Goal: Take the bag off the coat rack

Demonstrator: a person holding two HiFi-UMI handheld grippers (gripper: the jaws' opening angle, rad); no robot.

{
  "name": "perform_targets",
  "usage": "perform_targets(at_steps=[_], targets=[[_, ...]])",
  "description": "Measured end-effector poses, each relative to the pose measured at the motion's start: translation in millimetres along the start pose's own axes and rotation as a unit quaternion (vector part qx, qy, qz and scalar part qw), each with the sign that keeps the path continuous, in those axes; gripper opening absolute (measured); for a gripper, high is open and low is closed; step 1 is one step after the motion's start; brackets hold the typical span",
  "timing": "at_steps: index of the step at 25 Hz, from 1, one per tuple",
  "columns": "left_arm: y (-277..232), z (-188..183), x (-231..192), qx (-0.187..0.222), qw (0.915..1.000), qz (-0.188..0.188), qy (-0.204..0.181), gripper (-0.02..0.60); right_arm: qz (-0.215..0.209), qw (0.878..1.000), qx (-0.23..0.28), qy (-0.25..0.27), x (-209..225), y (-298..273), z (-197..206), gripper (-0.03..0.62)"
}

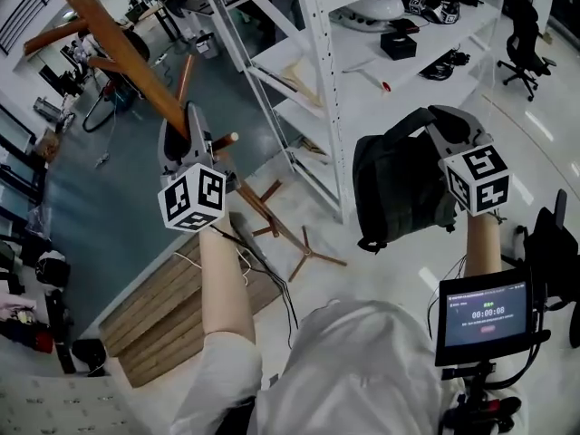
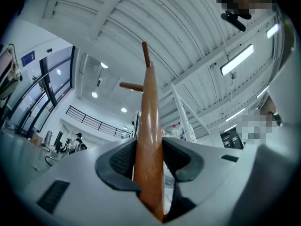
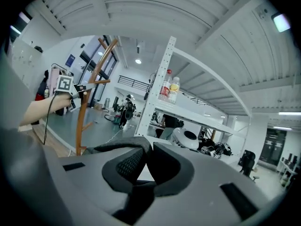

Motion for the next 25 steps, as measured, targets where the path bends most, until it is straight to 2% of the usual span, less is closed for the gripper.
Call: perform_targets(at_steps=[2,6,9,11,13,20,25], targets=[[0,-8,4,0.011,0.9998,0.008,-0.013,0.176,0.015,1.0,-0.007,-0.007,12,8,7,0.049],[0,-14,7,-0.004,0.9995,0.026,-0.018,0.213,0.038,0.999,-0.012,-0.021,31,24,17,0.049],[12,-33,4,0.044,0.9974,-0.001,-0.058,0.213,0.046,0.998,-0.015,-0.031,38,31,24,0.049],[21,-52,5,0.088,0.9909,-0.025,-0.098,0.212,0.048,0.998,-0.017,-0.038,41,34,27,0.049],[25,-64,14,0.103,0.9868,-0.021,-0.123,0.212,0.05,0.998,-0.018,-0.04,42,35,30,0.049],[25,-62,67,0.071,0.9887,0.078,-0.106,0.212,0.063,0.997,-0.028,-0.047,46,35,40,0.049],[21,-38,90,0.046,0.988,0.086,-0.119,0.212,0.08,0.995,-0.037,-0.053,51,44,51,0.049]])
Point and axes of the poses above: the fingertips, and each gripper's own axes: y backward along the fingers, x to its right, z out of its underside, the point moved 2 cm from there along y, backward along the fingers, and after that the axes turned 2 degrees about -x, right-handed, at the moved point
